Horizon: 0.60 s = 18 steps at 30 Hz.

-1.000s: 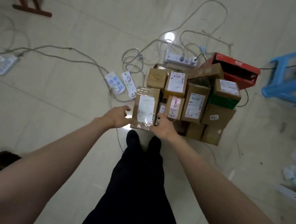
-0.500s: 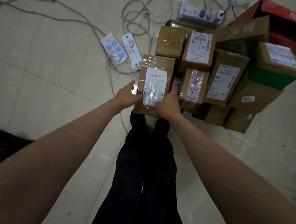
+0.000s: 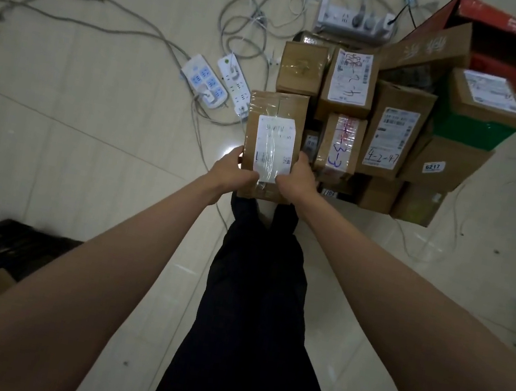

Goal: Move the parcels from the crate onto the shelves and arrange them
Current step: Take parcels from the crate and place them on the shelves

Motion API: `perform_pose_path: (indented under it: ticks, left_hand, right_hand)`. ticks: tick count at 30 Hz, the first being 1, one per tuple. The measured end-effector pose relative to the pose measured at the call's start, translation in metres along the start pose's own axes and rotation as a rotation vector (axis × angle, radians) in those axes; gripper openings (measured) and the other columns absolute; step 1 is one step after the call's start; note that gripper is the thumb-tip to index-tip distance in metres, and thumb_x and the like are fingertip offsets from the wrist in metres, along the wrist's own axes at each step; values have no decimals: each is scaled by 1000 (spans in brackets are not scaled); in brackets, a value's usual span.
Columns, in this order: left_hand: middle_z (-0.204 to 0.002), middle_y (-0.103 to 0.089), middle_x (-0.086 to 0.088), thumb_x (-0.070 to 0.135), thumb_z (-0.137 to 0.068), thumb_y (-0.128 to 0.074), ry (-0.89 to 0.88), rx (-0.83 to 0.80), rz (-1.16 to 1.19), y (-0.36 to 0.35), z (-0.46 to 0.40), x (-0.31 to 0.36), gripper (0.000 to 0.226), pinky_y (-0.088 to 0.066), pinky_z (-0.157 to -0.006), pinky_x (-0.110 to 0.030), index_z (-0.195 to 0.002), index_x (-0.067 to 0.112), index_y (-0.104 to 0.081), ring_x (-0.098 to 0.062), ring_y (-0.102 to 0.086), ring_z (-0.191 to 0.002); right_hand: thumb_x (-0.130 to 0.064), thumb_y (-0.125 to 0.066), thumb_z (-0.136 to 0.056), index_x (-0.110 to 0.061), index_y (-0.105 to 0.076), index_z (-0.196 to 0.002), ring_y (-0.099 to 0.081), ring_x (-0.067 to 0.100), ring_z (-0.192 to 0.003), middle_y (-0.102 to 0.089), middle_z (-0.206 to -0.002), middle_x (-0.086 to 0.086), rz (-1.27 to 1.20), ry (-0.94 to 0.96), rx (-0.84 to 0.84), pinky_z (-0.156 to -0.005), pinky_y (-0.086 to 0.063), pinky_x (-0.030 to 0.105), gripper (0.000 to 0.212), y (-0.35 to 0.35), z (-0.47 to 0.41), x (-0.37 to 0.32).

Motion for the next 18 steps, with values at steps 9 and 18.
perform_pose_path:
  ticks: [9, 18]
  left_hand:
    - [-117, -61, 11, 28, -72, -71, -148, 45, -3, 30, 126, 52, 69, -51, -81, -24, -137, 37, -48, -14, -62, -111]
    - [-131, -30, 9, 26, -61, -93, -450, 1, -129, 40, 265, 163, 118, -48, -102, -31, -151, 46, -21, -13, -46, -127]
  right_hand:
    - [3, -58, -90, -15, -36, -148, -48, 14, -124, -51, -135, 0, -124, 195, -36, -96, -45, 29, 64, 37, 110, -44]
    - [-32, -83, -78, -48, -17, -155, -29, 13, -140, -17, -156, -13, -330, 427, -152, -110, -37, 41, 102, 132, 253, -100]
Point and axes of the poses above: each hand's wrist, its own z-axis away from the middle knuckle, its own y-axis out of the back of the hand, x = y × z, the point moved 9 cm from there along -z, towards the middle knuckle
